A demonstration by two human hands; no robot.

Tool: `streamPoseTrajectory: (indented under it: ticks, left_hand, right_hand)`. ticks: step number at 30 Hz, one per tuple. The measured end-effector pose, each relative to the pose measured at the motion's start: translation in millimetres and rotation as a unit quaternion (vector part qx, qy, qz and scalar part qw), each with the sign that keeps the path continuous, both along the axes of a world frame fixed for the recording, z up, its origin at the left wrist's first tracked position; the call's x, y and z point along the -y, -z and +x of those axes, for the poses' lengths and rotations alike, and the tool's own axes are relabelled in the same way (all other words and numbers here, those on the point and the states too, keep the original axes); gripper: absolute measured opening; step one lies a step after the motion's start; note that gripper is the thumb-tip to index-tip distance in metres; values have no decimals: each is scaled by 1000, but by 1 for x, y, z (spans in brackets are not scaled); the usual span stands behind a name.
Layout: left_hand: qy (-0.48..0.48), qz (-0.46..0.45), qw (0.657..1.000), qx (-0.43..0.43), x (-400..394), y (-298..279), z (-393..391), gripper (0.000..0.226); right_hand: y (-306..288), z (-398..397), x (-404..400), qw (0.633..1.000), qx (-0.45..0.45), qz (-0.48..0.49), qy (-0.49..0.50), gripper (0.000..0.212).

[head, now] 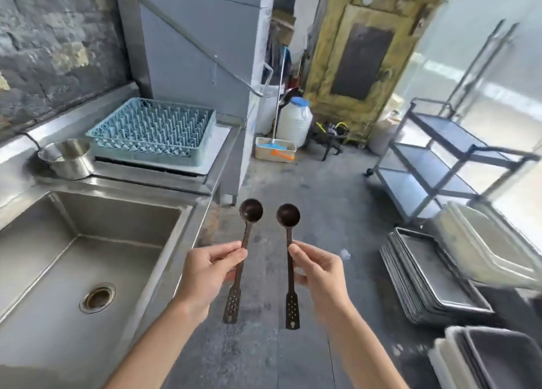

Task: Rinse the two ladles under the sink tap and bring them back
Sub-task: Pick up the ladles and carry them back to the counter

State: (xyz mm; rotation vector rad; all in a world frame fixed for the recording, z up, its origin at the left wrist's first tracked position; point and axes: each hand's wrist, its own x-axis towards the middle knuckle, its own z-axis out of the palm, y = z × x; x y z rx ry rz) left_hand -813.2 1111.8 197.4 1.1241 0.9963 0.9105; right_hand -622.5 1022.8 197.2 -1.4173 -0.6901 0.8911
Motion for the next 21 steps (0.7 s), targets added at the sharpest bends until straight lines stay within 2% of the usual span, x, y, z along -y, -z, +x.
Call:
streamPoseTrajectory:
  ticks: [3, 11, 14, 21]
  left_hand:
    - [51, -3, 999, -6, 29, -6, 51, 21]
    - [156, -31, 987, 29, 138, -11, 190, 17]
    - [200, -46, 978, 39, 188, -7, 238, 17]
    - [307, -62, 949, 36, 282, 4, 339, 20]
  right_hand:
    - [-7, 39, 49, 998, 0, 15, 59, 12]
    - [-9, 144, 191, 987, -13, 24, 159, 22]
    - [-8, 184, 246, 979, -22, 33, 200, 15]
    - [4, 259, 365, 953, -25, 24, 299, 17]
